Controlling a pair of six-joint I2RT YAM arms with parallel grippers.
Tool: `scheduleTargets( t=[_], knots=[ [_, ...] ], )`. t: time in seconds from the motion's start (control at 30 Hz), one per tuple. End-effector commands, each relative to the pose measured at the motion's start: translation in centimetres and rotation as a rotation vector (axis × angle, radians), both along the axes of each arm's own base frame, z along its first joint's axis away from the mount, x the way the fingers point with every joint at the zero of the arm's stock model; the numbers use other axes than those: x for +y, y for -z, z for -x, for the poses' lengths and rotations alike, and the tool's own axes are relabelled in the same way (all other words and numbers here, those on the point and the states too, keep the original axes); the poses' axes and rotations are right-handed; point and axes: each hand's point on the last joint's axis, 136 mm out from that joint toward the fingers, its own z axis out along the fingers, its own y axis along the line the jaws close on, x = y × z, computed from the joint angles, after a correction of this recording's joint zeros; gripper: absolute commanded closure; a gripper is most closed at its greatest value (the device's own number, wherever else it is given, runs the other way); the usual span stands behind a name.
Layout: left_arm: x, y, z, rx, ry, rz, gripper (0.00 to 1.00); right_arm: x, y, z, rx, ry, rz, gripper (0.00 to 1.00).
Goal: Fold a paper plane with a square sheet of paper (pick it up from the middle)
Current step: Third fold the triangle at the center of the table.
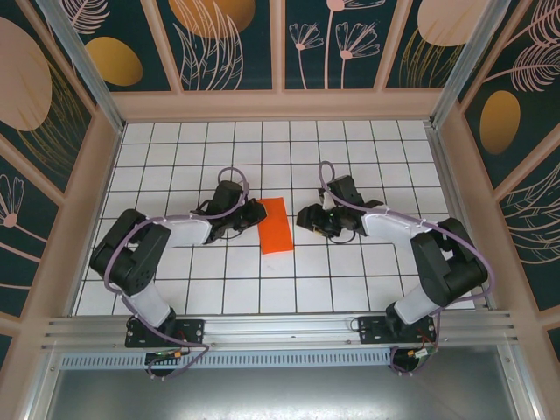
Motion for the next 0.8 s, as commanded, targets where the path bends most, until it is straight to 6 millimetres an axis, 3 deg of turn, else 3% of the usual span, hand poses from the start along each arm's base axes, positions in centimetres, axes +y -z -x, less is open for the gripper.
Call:
scheduleTargets(
  t=[0.0, 0.2, 0.77],
  knots=[
    [0.1, 1.6, -0.2, 0.025, -0.011, -0.049, 0.91, 0.8, 0.3, 0.6, 0.045, 0.0, -0.039, 0.46],
    [1.4, 4.6, 1.0, 0.093, -0.041, -0.104, 0.93, 1.4, 1.7, 1.4, 0.117, -0.005, -0.027, 0.51],
    [2.4, 6.0, 1.8, 0.123, -0.055, -0.147, 0.94, 4.0, 3.2, 4.0, 0.202, -0.095, -0.041, 0.58]
  ],
)
